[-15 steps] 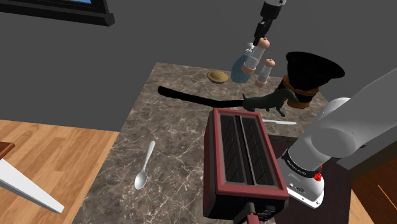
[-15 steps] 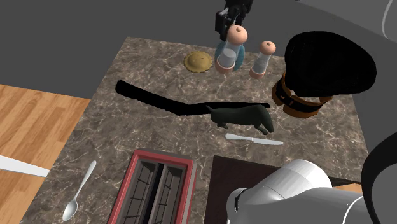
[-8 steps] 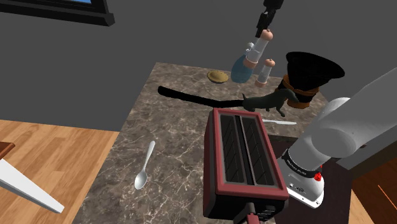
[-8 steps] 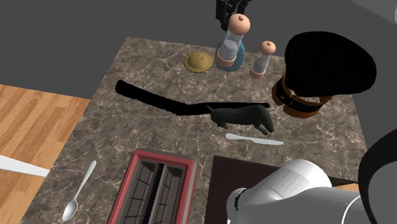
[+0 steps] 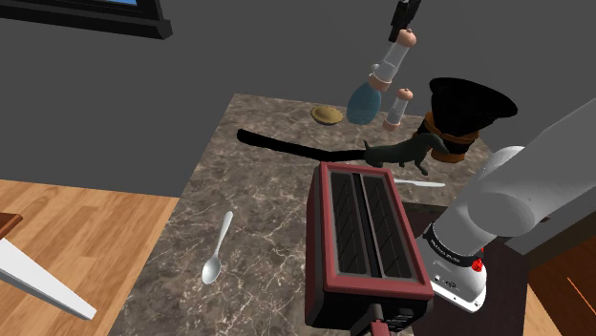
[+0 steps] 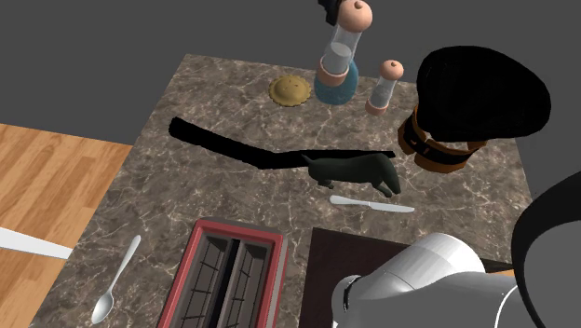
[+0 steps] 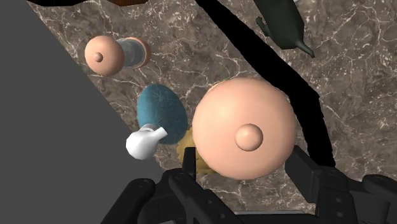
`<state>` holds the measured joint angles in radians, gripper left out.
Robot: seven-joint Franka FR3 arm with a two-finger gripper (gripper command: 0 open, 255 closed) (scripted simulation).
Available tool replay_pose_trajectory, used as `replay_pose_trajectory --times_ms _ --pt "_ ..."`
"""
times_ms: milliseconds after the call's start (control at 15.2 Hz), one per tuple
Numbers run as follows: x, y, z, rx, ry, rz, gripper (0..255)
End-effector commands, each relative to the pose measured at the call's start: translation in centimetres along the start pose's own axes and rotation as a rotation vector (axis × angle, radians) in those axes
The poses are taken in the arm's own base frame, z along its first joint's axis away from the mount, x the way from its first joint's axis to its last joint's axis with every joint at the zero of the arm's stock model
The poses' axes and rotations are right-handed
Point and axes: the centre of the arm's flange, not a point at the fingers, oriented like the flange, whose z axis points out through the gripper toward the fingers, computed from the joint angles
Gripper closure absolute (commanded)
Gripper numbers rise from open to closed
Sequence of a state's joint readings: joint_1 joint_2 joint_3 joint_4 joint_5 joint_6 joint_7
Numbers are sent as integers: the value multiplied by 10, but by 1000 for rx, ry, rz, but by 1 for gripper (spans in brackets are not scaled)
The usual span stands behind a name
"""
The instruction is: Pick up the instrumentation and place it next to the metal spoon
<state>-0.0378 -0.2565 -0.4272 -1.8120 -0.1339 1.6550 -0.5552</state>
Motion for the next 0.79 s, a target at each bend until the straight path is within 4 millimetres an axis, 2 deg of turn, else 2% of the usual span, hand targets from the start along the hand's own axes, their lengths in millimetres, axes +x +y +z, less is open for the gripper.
replay_pose_trajectory --times_ms 0,132,726 --pt "0 2 -11 0 0 0 255" --pt "0 2 -19 0 0 0 255" --pt "10 -116 -27 0 0 0 255"
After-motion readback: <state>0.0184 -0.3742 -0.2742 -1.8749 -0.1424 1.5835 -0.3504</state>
